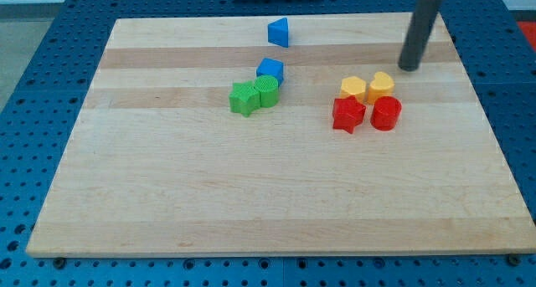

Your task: Push the yellow heart to the blue traingle

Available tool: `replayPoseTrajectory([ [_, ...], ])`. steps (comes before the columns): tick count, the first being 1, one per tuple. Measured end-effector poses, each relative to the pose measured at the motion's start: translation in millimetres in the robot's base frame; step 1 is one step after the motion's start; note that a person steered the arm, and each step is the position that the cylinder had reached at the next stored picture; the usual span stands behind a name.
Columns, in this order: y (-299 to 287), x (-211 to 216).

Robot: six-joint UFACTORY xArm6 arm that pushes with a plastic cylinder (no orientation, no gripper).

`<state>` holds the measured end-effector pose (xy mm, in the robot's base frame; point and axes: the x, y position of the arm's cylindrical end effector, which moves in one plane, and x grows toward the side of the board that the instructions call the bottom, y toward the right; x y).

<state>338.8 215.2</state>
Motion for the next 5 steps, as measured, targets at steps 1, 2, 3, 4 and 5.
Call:
replayPoseTrajectory([
  [1,1,16],
  [2,-20,22],
  [3,-29,41],
  [4,-35,56],
  [5,-35,83],
])
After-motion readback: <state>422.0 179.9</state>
